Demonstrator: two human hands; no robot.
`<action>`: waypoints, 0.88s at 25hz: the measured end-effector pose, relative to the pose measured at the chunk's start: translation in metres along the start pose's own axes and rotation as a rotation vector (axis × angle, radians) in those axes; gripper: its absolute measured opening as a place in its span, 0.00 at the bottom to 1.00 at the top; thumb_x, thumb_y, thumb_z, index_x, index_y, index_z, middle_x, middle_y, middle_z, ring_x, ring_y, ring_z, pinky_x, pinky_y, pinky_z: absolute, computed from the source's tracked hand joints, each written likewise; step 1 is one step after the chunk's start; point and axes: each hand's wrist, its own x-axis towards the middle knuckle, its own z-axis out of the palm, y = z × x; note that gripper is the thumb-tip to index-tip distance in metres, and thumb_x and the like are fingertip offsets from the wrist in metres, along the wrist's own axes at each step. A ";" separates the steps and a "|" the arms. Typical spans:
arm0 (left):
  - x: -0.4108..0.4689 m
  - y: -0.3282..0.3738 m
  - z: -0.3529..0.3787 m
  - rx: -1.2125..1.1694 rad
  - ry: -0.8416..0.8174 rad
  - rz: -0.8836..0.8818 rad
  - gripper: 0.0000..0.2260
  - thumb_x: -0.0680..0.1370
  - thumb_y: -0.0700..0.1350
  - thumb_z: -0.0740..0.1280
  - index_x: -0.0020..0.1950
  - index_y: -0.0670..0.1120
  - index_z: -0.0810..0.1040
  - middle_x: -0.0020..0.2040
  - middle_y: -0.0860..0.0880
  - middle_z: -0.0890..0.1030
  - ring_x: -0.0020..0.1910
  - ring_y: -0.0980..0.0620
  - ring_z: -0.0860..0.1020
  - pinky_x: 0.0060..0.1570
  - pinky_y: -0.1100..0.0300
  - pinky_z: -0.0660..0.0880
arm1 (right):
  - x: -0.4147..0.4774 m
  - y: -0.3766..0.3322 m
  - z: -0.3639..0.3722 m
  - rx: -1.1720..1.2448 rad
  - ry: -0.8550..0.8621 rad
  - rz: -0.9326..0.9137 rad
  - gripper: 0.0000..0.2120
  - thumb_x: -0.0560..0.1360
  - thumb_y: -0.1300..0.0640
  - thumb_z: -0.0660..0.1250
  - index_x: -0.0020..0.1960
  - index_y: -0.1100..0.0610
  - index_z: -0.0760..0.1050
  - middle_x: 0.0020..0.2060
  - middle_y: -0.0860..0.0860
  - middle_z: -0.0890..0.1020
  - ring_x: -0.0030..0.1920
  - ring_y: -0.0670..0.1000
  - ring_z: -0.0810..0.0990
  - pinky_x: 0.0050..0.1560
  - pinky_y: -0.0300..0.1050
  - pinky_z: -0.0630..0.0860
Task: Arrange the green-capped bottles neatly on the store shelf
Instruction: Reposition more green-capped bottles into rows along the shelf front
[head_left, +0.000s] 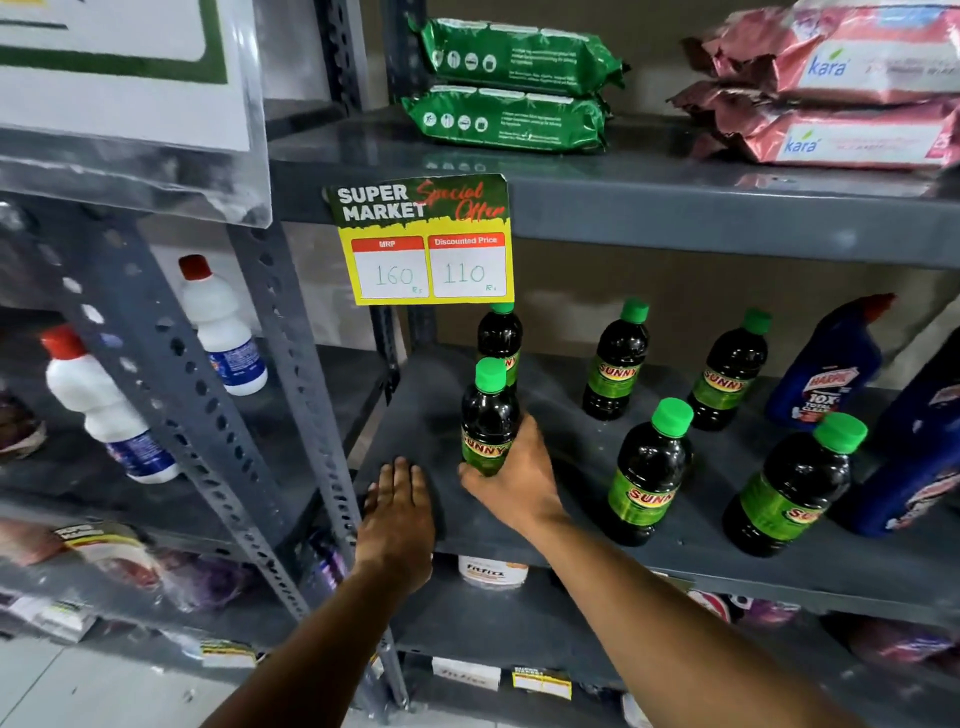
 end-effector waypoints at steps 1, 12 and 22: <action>0.000 0.000 0.000 0.002 -0.002 -0.002 0.46 0.73 0.45 0.69 0.74 0.38 0.36 0.77 0.38 0.39 0.75 0.40 0.39 0.74 0.46 0.44 | 0.000 0.001 0.001 -0.013 0.017 -0.009 0.36 0.61 0.50 0.78 0.64 0.53 0.67 0.55 0.49 0.76 0.57 0.48 0.76 0.56 0.43 0.73; -0.001 -0.001 0.001 -0.018 0.005 0.019 0.44 0.74 0.46 0.67 0.74 0.37 0.36 0.77 0.36 0.40 0.75 0.39 0.39 0.75 0.46 0.44 | -0.016 0.010 0.000 -0.022 -0.057 0.082 0.26 0.62 0.53 0.79 0.56 0.54 0.72 0.51 0.50 0.81 0.52 0.50 0.80 0.49 0.41 0.75; 0.011 -0.002 0.006 0.098 -0.058 -0.025 0.46 0.74 0.46 0.69 0.73 0.36 0.35 0.77 0.36 0.39 0.75 0.38 0.40 0.74 0.45 0.45 | -0.044 0.016 0.008 -0.038 -0.043 0.036 0.27 0.63 0.51 0.78 0.57 0.56 0.72 0.53 0.52 0.80 0.54 0.52 0.78 0.52 0.41 0.74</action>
